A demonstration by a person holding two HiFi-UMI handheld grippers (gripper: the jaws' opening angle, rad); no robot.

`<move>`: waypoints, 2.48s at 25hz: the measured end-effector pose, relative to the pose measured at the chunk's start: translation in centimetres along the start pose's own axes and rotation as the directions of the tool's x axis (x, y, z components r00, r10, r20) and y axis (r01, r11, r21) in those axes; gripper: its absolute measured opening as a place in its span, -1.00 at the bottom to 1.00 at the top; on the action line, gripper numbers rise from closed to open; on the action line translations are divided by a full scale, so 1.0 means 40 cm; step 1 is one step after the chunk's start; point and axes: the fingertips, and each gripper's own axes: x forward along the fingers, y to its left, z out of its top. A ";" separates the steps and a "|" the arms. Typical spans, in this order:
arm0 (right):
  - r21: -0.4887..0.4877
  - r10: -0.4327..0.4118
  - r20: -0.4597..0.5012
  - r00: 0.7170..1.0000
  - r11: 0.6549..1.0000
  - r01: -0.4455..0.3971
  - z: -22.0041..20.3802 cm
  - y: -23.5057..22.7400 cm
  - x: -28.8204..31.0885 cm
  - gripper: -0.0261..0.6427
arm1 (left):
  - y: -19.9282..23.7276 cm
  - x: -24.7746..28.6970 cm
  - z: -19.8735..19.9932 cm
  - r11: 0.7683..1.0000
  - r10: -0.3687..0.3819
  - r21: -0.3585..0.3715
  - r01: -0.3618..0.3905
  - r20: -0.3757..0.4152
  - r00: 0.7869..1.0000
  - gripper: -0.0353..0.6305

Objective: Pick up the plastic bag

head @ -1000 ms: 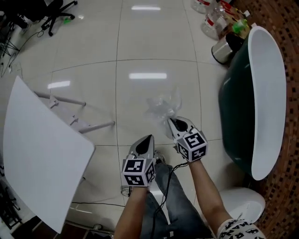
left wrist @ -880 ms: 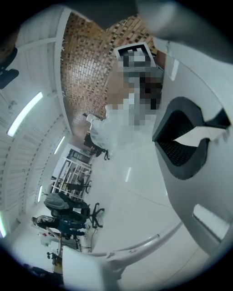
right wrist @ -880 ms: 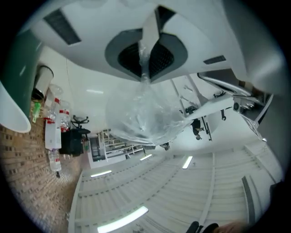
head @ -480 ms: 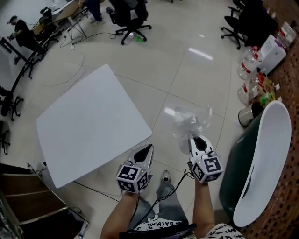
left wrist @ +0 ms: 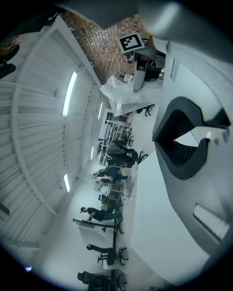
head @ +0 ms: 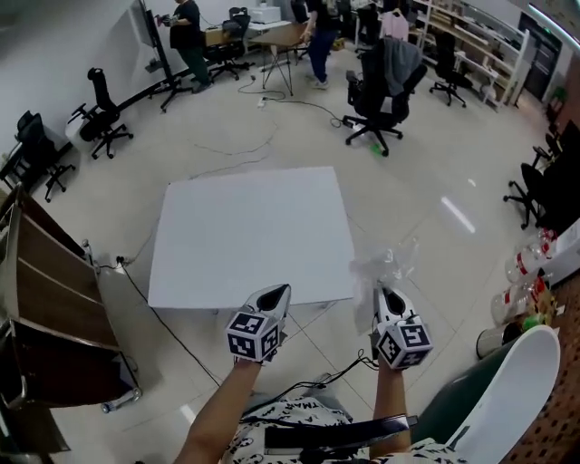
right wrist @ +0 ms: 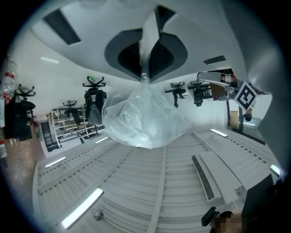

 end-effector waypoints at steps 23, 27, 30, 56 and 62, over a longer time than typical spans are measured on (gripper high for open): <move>-0.090 0.198 -0.031 0.980 0.976 -0.200 -0.026 0.521 0.154 -0.89 | 0.298 -0.360 0.029 0.989 0.143 -0.040 -0.140 0.081 0.986 -0.89; -0.098 0.194 -0.047 0.980 0.975 -0.198 -0.032 0.535 0.158 -0.89 | 0.305 -0.360 0.035 0.990 0.136 -0.041 -0.133 0.085 0.987 -0.89; -0.105 0.188 -0.050 0.981 0.976 -0.192 -0.025 0.530 0.166 -0.89 | 0.304 -0.351 0.046 0.992 0.126 -0.040 -0.123 0.087 0.988 -0.89; -0.085 0.168 -0.083 0.982 0.981 -0.175 -0.033 0.457 0.152 -0.89 | 0.286 -0.315 0.037 0.991 0.114 -0.075 -0.109 0.078 0.990 -0.89; -0.073 0.154 -0.092 0.984 0.984 -0.161 -0.027 0.329 0.149 -0.89 | 0.268 -0.286 0.017 0.990 0.129 -0.069 -0.125 0.047 0.991 -0.89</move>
